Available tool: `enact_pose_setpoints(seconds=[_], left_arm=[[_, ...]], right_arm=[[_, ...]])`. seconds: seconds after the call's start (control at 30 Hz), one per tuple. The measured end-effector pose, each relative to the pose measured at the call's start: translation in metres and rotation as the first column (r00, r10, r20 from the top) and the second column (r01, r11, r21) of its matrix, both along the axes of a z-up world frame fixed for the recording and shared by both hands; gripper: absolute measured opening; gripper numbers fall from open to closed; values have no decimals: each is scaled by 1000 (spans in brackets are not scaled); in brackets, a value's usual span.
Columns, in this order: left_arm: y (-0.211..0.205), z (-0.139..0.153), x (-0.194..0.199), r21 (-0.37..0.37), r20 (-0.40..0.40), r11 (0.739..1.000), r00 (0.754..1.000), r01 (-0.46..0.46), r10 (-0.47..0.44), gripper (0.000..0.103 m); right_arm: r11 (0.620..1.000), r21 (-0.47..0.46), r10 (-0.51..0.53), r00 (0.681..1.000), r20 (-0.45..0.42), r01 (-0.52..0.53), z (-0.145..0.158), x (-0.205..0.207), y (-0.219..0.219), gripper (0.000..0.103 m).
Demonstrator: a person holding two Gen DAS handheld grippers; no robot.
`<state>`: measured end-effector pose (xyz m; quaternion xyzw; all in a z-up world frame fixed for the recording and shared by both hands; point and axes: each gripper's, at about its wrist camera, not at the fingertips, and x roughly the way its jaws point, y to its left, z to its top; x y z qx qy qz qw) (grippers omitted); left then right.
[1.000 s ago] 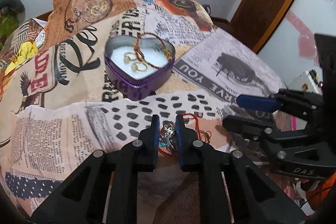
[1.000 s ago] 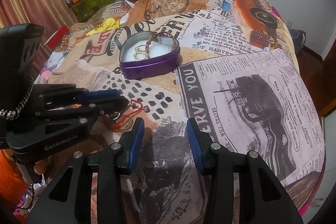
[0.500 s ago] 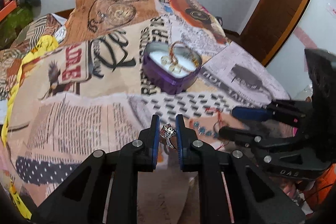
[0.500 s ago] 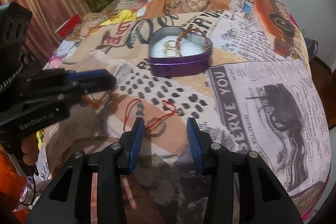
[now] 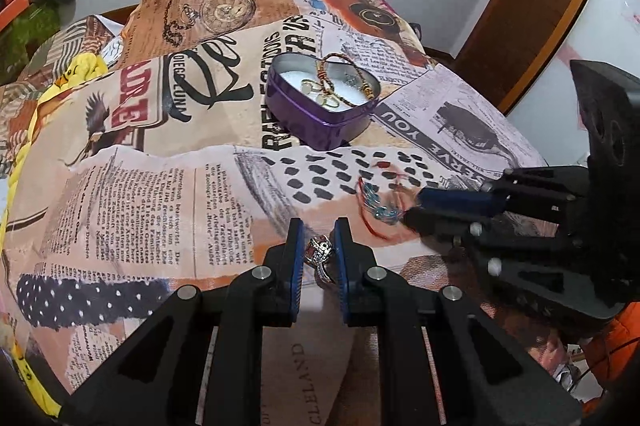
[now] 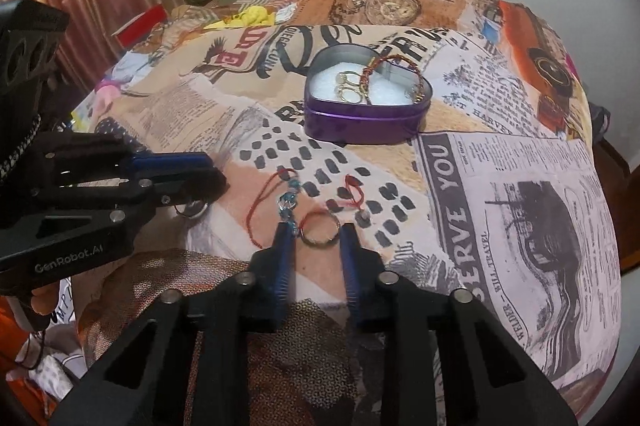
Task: Organize jewelry
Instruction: 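Hold the silver ring in the left tool while the right tool hovers over the red-string bracelets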
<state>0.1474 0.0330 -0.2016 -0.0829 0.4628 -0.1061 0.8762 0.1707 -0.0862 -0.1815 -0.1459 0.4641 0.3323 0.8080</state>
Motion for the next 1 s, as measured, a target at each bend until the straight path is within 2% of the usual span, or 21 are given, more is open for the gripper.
enact_pose_setpoints(seconds=[0.27,0.4,0.43,0.5,0.53,0.57,0.87,0.9,0.97,1.0], left_arm=[[-5,11,1,10,25,1000,1000,9,-10,14],[-6,14,2,11,34,1000,999,11,-12,14],[-6,14,2,11,35,1000,999,12,-12,14],[-7,14,2,8,35,1000,999,13,-13,14],[-7,13,2,7,35,1000,999,13,-13,14],[-7,13,2,6,35,1000,999,12,-13,14],[5,8,3,-7,26,1000,1000,-14,14,14],[7,7,3,-9,25,1000,1000,-16,16,14],[8,6,4,-11,23,1000,1000,-19,19,14],[9,5,4,-11,22,1000,1000,-19,19,14]], right_arm=[[1000,14,-16,1000,5,16,5,-4,-7,7],[1000,12,-12,999,-35,12,6,-3,-9,9],[1000,9,-6,999,-40,6,5,-2,-9,13],[1000,-10,-6,1000,-28,6,4,-1,-7,27],[1000,-27,-7,1000,-13,7,4,0,-5,38],[999,-40,-5,1000,-1,5,3,1,-3,43],[995,-58,81,997,-10,-81,-1,13,17,42],[994,-58,93,996,-9,-94,-2,14,20,41],[993,-54,105,994,-17,-105,-4,15,23,27],[993,-53,107,994,-21,-108,-5,16,25,26]])
